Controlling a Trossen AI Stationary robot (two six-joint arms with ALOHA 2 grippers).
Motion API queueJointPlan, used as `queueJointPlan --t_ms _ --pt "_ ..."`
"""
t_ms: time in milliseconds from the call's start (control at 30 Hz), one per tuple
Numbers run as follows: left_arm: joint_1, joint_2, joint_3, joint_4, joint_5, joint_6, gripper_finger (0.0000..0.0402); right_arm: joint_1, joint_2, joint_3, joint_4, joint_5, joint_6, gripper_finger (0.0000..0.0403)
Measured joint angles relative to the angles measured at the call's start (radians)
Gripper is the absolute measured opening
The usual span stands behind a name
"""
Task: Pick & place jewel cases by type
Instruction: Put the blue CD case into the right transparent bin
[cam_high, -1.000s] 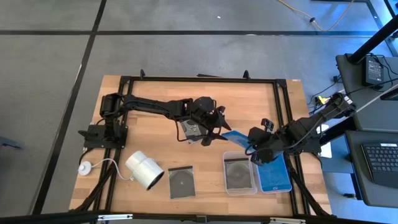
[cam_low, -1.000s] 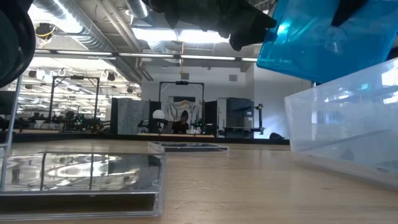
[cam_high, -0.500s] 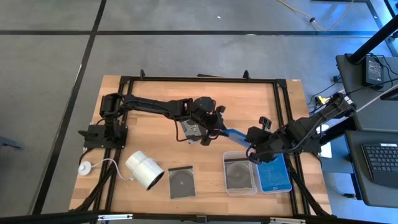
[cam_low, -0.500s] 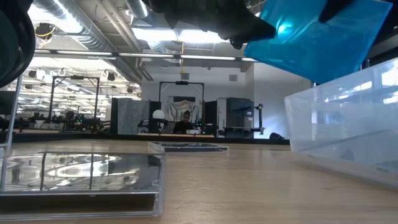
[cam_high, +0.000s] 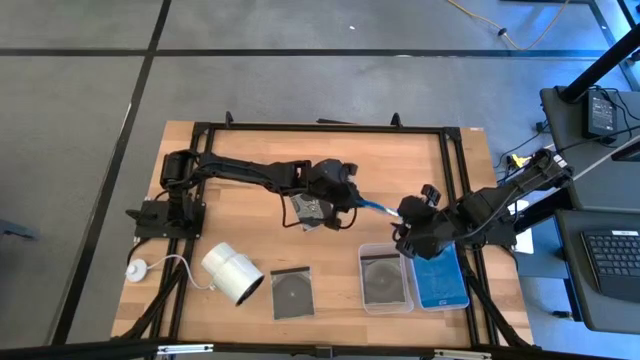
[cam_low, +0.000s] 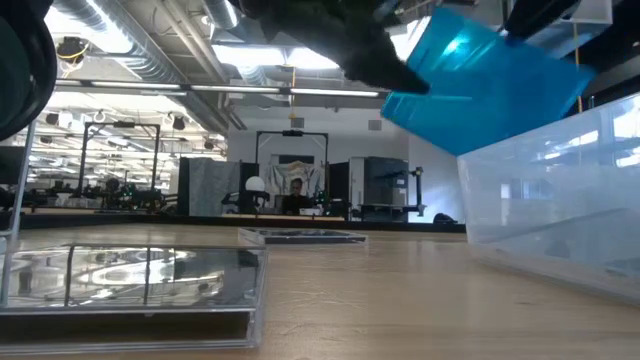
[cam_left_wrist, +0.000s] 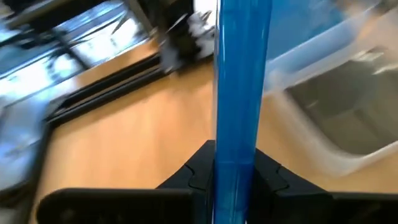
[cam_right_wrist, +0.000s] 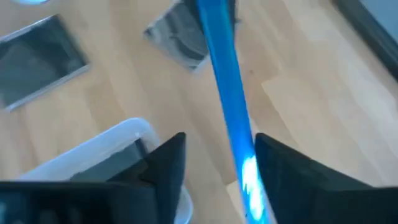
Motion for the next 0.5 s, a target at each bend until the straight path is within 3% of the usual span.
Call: queueJointPlan --t_ms 100,300,433,500 --pt "-0.009 0.000 0.000 -0.039 -0.200 0.053 0.0041 0.000 0.000 0.000 -0.051 0.037 0.060 0.0225" --pt "-0.029 0.000 0.000 -0.056 -0.825 0.212 0.0041 0.001 -0.005 0.000 -0.161 0.189 0.228 0.0269" --pt "-0.049 0.000 0.000 -0.018 -1.082 0.314 0.0044 -0.025 -0.006 -0.027 -0.150 0.459 0.305 0.0276" --pt "-0.066 0.000 0.000 0.017 -1.172 0.383 0.0041 -0.071 -0.006 -0.037 -0.168 0.512 0.331 0.0276"
